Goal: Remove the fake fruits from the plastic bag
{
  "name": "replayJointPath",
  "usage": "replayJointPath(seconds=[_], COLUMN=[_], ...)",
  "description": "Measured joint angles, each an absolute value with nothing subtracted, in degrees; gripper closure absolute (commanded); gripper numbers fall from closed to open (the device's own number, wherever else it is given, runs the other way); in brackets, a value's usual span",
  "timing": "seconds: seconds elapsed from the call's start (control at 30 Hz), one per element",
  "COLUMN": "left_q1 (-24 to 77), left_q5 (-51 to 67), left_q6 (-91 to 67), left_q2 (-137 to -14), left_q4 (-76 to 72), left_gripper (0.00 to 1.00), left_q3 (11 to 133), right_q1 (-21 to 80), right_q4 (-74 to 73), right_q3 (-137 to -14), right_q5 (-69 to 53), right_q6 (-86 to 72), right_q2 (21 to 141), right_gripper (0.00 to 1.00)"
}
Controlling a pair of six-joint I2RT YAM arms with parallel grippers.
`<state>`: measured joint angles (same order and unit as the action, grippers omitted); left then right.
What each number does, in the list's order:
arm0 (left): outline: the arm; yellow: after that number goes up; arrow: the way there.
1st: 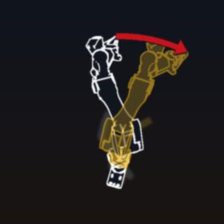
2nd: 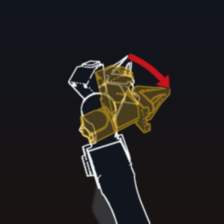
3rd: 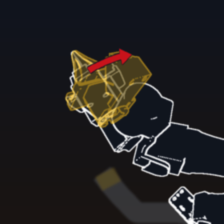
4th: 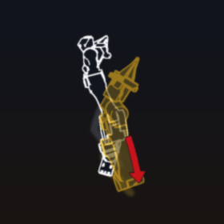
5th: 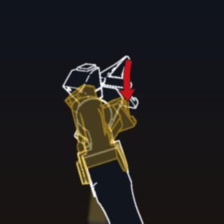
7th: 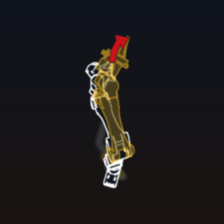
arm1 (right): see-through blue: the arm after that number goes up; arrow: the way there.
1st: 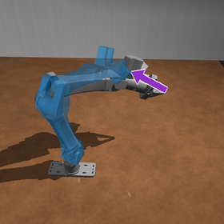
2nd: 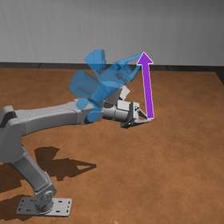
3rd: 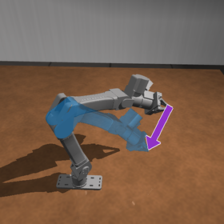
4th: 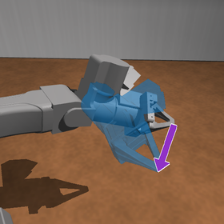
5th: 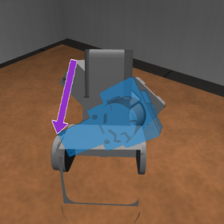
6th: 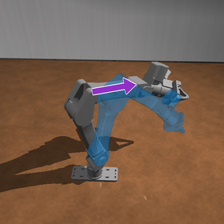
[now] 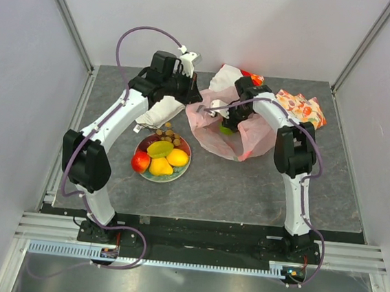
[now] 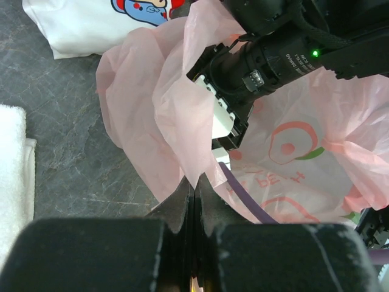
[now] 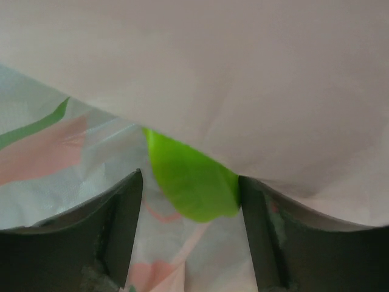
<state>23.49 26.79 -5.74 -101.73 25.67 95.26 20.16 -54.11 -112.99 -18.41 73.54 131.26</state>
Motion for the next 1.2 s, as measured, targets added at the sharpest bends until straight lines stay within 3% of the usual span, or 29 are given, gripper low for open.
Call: replayJointPath(seconds=[0.03, 0.13, 0.3, 0.47, 0.53, 0.57, 0.63, 0.77, 1.0, 1.2], left_q1=[23.49, 23.49, 23.49, 23.49, 23.49, 23.49, 23.49, 23.46, 21.21, 15.18], left_q5=[26.65, 26.39, 25.89, 25.78, 25.78, 25.76, 25.69, 25.30, 23.99, 24.03], left_q6=[-5.63, -5.21, -5.04, -5.06, -5.08, -5.10, -5.13, -5.93, -6.24, -7.05], left_q2=[-101.75, -101.75, -102.39, -102.61, -102.61, -102.61, -102.61, -102.48, -94.72, -81.08], left_q4=[25.69, 25.69, 25.67, 25.67, 25.65, 25.63, 25.58, 25.69, 26.92, 27.00], left_gripper=[0.98, 0.98, 0.98, 0.98, 0.85, 0.63, 0.39, 0.30, 0.28, 0.28], left_q3=[95.29, 95.31, 96.07, 96.36, 96.68, 96.86, 97.21, 98.45, 97.73, 92.66], right_q1=[20.12, 19.68, 18.85, 18.52, 18.61, 18.72, 19.11, 21.69, 36.16, 41.56], right_q4=[-54.11, -54.72, -56.58, -60.14, -61.19, -61.56, -62.19, -62.87, -62.74, -60.16], right_q3=[-113.25, -114.34, -114.54, -113.32, -113.32, -113.32, -113.32, -113.27, -113.08, -116.38], right_q5=[-18.61, -19.92, -21.93, -24.60, -26.37, -27.24, -28.69, -29.71, -28.42, -31.20], right_q6=[73.78, 72.51, 70.87, 66.15, 62.87, 60.97, 56.80, 50.96, 42.00, 31.53], right_q2=[131.59, 131.87, 129.21, 119.31, 114.30, 111.92, 107.00, 101.19, 95.92, 101.01], right_gripper=[0.60, 0.65, 0.65, 0.64, 0.63, 0.63, 0.63, 0.62, 0.60, 0.61])
